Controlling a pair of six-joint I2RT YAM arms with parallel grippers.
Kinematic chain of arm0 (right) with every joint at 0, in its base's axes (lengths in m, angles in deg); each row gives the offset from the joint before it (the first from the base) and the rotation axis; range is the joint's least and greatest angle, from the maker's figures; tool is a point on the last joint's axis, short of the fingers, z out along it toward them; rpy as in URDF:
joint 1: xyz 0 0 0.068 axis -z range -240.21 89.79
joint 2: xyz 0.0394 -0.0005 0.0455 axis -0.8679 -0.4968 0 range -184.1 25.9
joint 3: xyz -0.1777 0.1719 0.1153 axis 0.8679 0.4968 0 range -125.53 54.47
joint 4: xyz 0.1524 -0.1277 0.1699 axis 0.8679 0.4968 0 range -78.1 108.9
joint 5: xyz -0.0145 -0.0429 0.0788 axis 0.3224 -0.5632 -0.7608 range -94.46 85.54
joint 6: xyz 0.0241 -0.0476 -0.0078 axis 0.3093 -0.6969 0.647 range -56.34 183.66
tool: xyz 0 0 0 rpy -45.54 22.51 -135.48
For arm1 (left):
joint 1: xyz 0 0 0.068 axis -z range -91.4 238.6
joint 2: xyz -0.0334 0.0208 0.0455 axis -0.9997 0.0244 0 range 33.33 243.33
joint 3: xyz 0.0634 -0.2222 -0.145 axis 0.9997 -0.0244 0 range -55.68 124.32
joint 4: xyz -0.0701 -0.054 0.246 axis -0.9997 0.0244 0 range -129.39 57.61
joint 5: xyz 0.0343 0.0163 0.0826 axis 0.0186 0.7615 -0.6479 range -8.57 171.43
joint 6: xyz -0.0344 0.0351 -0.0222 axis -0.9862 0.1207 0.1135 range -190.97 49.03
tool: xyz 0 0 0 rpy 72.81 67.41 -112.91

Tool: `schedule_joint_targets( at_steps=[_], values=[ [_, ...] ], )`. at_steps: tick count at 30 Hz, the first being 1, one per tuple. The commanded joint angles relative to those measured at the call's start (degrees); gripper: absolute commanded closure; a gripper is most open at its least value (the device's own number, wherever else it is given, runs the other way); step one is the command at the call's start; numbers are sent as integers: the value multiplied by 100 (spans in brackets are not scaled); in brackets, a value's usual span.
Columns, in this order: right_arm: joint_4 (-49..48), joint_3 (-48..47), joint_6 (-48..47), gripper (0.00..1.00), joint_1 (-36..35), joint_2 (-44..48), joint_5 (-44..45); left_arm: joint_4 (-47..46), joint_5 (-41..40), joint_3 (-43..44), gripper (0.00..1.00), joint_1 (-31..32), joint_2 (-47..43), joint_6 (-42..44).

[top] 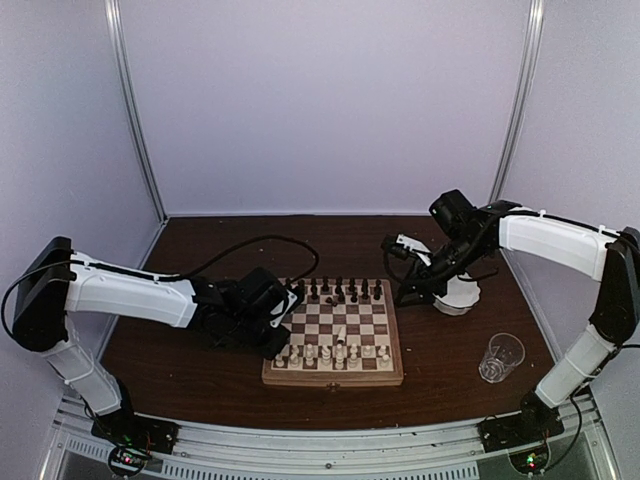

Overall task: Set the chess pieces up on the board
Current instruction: Place the pawn on a2.

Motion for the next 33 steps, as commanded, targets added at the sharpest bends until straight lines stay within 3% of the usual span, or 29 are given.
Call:
schedule_joint_targets(
  at_steps=[1,8,24,30,33],
  values=[
    [28,-157,16,52,-42,-50,-120,124,-74,-104,97,21,-144,-70],
    [38,-169,4,52,-59,-72,-107,73,-4,-87,85,28,-122,-132],
    [96,-250,-11,52,-73,-59,-104,275,21,271,73,63,-497,-94],
    [172,-478,-86,53,-347,-252,433,362,-451,730,58,53,-788,100],
    [214,-707,-112,56,-555,-466,720,425,-405,1011,56,-23,-698,29]
  ],
)
